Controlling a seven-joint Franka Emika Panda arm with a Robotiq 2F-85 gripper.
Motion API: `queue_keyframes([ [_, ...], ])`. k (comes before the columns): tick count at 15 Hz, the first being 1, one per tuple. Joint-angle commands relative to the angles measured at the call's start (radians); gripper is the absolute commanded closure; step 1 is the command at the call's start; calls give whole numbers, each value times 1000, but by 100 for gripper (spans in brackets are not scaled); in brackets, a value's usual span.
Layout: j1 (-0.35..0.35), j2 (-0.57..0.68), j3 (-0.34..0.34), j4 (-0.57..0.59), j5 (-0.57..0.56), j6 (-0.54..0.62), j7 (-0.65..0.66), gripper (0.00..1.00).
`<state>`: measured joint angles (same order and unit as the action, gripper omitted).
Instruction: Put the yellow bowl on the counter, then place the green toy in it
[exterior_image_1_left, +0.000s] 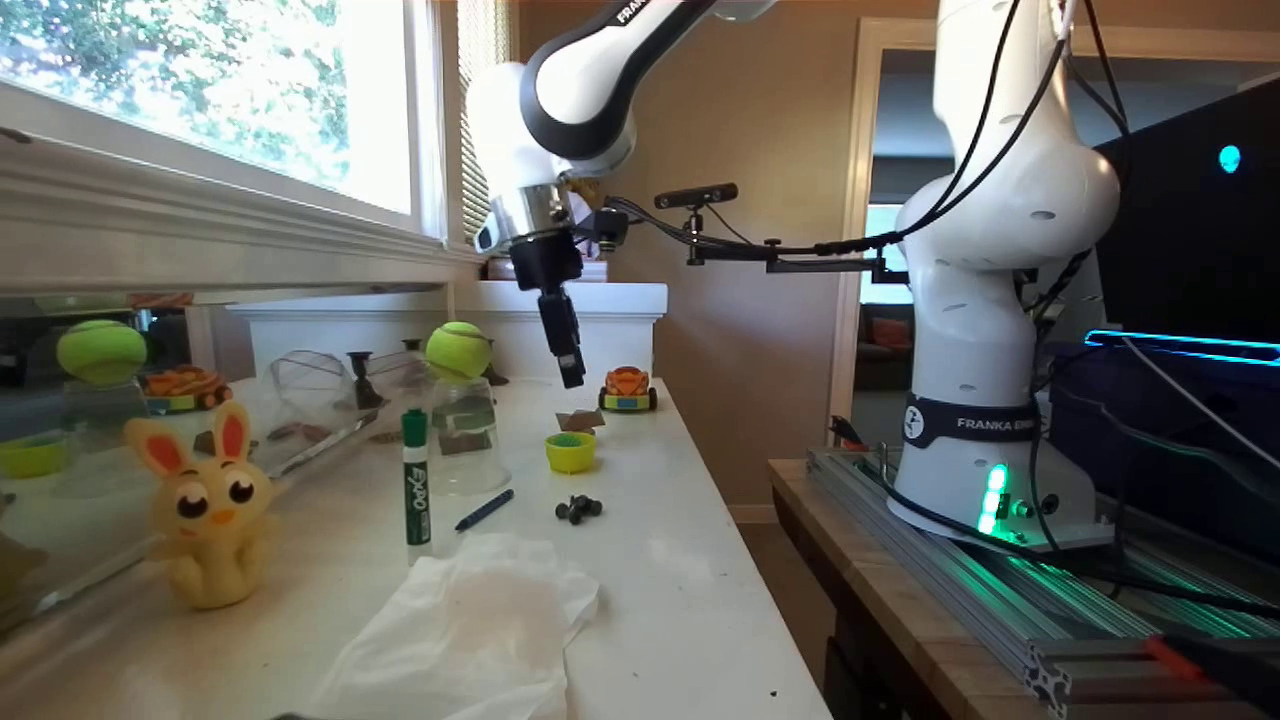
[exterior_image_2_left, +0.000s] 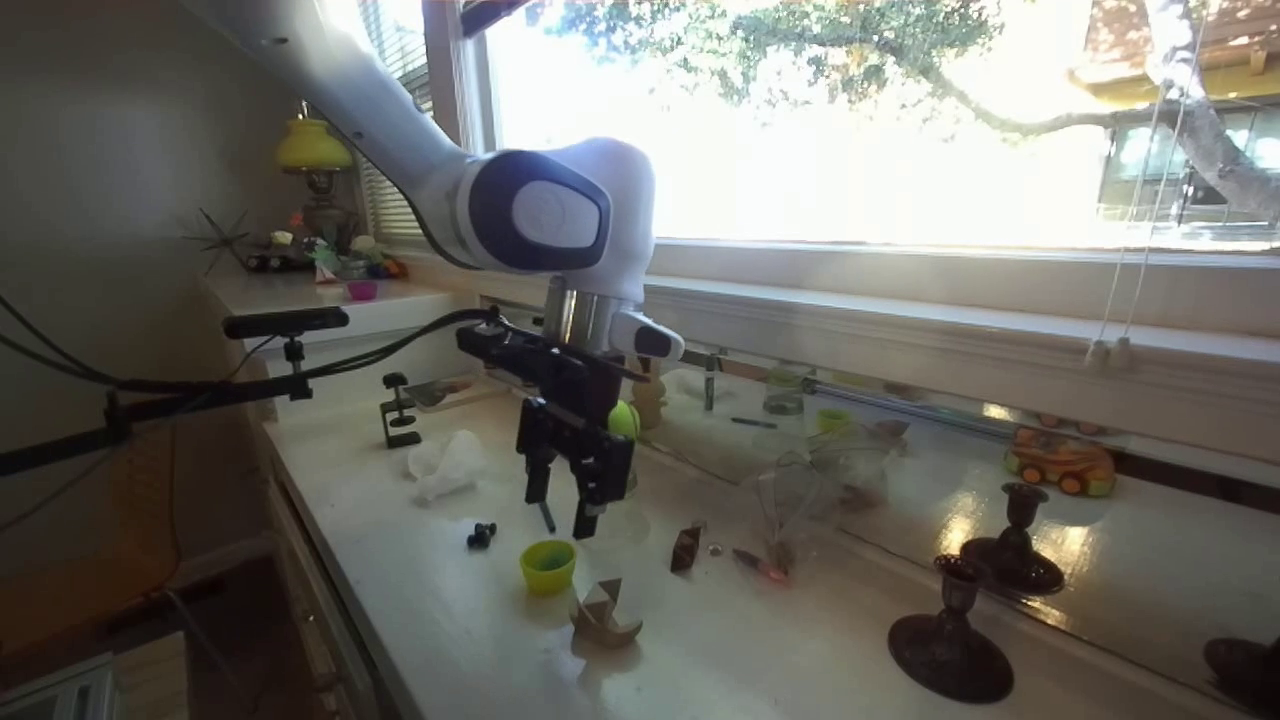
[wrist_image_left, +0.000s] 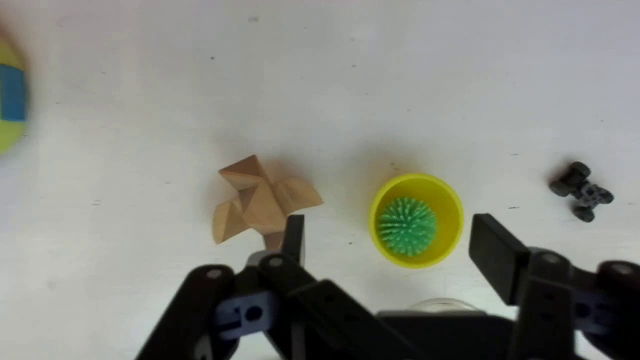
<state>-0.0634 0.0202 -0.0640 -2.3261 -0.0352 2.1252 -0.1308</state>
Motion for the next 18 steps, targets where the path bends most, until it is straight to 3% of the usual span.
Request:
queue_keyframes([
  [1,-54,-188,-57,-109,-107,28,93,0],
  [4,-125,-302,-114,-182,-147,42,143,0],
  [9,-223,-434,-181,-285,-108,65,167,0],
  [10,-206,-352,-173,-212,-107,31,130,0],
  [18,-209,-355,-171,-221,-108,32,128,0],
])
